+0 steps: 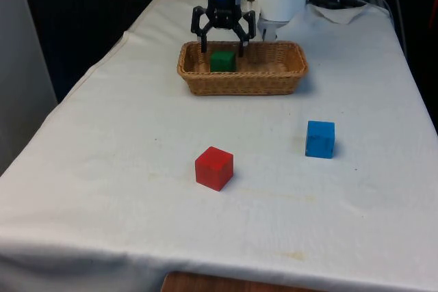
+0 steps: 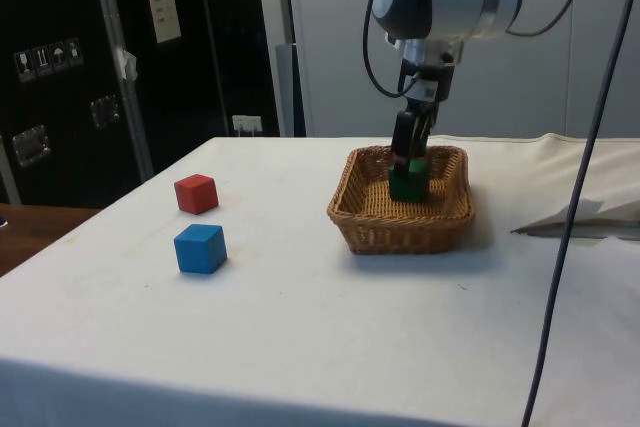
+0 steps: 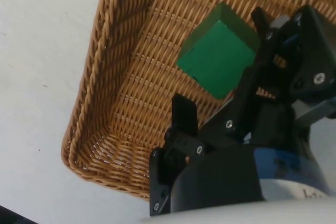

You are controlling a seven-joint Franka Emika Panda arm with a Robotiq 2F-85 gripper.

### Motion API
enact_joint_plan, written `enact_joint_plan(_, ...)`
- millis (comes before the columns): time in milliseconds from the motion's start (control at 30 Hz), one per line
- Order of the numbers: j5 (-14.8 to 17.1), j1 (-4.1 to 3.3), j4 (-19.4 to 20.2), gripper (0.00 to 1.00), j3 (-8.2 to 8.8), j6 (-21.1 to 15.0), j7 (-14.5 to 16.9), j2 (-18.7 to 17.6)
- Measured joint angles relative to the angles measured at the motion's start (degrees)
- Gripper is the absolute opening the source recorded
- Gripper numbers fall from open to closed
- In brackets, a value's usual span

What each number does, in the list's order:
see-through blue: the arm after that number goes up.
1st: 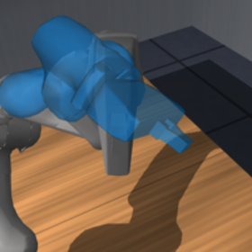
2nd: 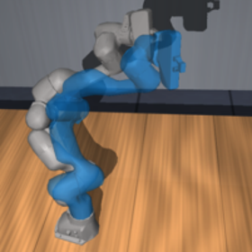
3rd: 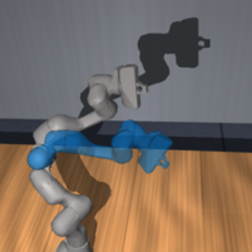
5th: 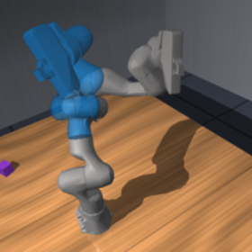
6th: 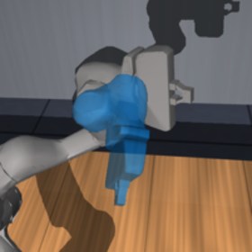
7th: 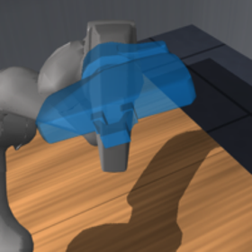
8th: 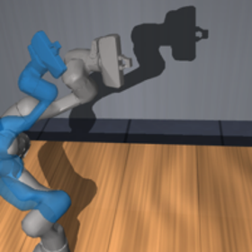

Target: Pick up exactly two blocks and place them into the basket.

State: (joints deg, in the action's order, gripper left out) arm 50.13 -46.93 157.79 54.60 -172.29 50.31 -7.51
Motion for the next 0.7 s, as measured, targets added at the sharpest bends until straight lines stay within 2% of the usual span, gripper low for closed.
enact_joint_plan(700, 0.0, 0.4, -1.5, 1.0, -0.11, -0.2, 0.7, 0.9)
